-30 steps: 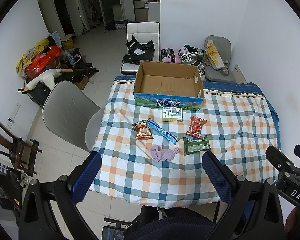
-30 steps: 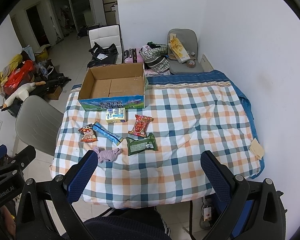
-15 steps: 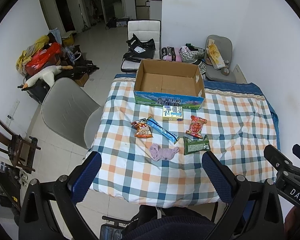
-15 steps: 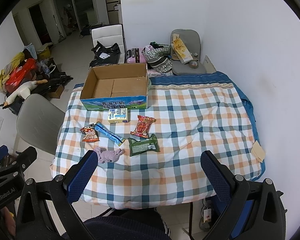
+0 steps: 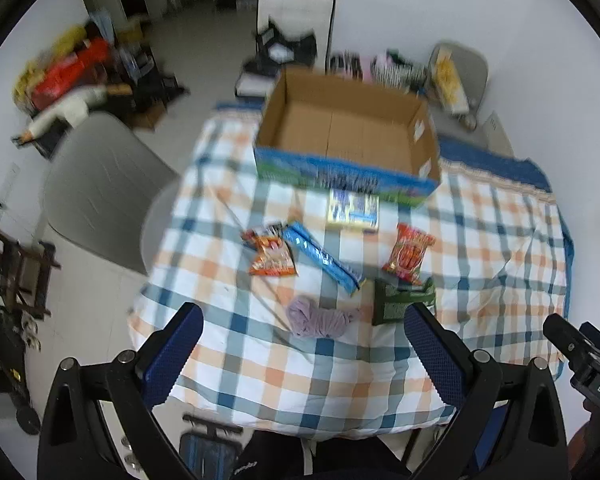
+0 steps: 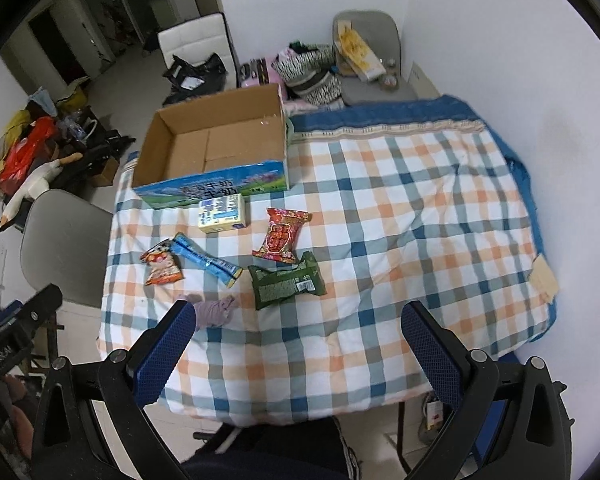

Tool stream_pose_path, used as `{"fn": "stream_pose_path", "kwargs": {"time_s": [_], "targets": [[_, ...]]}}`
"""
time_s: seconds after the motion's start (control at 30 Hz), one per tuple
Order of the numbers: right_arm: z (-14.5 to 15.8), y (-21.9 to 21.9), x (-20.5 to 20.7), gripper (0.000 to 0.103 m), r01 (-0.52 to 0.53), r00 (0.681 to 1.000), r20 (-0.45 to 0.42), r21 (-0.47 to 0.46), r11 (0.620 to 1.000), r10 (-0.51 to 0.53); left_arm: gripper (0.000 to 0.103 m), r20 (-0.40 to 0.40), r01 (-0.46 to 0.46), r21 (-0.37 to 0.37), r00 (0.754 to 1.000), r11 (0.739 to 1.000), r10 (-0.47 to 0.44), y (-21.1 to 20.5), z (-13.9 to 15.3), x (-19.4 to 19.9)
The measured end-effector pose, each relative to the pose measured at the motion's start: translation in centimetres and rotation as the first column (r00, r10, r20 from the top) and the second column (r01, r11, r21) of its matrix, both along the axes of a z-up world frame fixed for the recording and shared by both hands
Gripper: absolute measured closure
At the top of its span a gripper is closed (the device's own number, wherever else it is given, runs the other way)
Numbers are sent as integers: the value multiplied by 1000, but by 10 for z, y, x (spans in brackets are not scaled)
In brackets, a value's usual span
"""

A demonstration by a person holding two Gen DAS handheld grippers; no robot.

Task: Organize soft objects
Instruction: 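Grasp the panda-print snack bag with the left tool while the right tool grasps the red snack bag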

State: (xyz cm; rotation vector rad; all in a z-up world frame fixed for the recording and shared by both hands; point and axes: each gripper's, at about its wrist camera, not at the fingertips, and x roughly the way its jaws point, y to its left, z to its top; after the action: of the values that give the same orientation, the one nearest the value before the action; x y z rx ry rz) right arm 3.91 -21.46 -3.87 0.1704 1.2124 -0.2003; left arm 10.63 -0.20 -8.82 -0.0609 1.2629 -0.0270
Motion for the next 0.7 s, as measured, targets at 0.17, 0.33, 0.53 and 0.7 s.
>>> {"fn": "stream_pose_path", "kwargs": {"time_s": [0.17, 0.33, 0.53, 0.7], "targets": [[-70, -15, 46, 0, 12, 994, -108, 31, 999, -9, 0, -156, -48, -23, 987, 999, 44, 2, -77, 36], [-158, -28, 84, 0, 27, 963, -270, 98, 995, 0, 0, -300, -127, -79, 949, 989, 98, 16, -146, 55], [-228, -34, 121, 0, 18, 950, -310, 123, 992, 21, 0, -366, -254, -108, 909, 961, 200, 32, -196, 85], [-269, -28, 162, 0, 19, 938, -345, 126, 992, 26, 0, -356, -377, -92, 877, 922, 323, 66, -204, 96]]}}
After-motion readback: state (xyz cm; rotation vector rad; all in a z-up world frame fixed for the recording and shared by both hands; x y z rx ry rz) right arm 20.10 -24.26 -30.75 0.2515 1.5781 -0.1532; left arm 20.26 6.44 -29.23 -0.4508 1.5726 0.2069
